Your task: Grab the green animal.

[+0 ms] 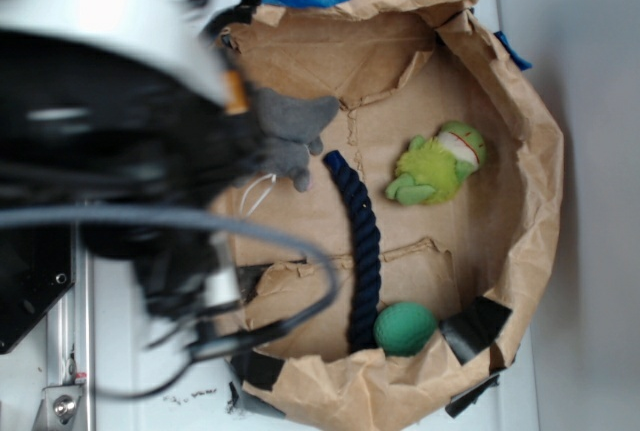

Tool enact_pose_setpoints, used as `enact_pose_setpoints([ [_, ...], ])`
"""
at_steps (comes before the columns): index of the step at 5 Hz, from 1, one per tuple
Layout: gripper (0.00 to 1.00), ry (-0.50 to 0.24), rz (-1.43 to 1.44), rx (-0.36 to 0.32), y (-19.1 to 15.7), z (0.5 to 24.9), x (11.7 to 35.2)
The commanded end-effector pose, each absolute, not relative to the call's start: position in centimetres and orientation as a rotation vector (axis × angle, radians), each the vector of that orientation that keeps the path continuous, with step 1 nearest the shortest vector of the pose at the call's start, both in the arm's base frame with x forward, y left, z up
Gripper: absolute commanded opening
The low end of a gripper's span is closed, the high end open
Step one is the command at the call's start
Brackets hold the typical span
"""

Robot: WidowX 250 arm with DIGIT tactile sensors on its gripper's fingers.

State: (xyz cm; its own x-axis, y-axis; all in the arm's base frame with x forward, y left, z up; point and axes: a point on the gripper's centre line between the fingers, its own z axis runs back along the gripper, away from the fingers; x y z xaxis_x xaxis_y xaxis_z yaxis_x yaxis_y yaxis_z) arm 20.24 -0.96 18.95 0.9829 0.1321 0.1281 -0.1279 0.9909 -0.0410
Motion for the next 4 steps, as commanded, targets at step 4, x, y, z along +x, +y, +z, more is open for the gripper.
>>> enact_pose_setpoints([
  [4,1.0,-0.383,0.36,-0.019,2.7,9.6,30.7],
])
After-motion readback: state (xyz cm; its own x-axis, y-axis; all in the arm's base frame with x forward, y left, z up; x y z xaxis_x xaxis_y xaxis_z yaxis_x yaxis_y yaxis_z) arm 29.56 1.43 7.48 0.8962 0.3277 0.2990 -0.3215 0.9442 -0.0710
